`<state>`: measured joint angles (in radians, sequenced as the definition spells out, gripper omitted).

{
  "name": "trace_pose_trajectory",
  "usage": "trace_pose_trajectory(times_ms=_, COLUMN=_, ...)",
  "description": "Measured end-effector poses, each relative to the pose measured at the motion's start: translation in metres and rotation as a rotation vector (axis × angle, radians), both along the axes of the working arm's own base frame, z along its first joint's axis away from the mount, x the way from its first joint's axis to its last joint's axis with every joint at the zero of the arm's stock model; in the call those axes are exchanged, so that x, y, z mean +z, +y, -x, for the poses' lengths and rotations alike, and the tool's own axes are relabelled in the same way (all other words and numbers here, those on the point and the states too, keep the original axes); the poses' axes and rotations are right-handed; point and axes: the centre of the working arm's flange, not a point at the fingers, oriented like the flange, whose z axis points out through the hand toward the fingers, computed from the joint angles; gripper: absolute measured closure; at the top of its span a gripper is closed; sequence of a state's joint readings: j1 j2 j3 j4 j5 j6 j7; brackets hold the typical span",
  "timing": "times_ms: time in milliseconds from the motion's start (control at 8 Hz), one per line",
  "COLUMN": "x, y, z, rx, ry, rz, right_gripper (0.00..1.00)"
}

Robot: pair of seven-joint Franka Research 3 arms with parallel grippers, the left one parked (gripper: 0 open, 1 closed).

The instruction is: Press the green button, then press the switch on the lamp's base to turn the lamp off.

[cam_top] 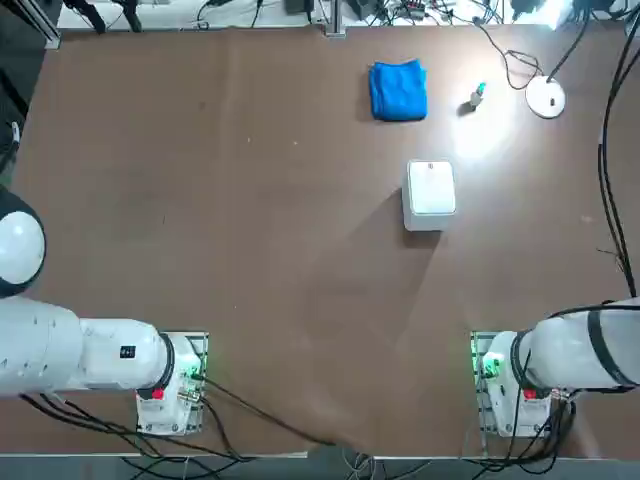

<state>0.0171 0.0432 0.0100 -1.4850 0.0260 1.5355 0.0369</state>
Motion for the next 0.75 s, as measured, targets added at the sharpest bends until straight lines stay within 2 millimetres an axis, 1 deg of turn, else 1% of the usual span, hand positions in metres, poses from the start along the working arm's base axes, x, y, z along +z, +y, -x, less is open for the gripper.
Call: trace_pose_trajectory(times_ms=750, x=-0.0003, y=0.0033, z=0.0004, rx=0.008, ry=0.003, rz=0.000, right_gripper=0.00)
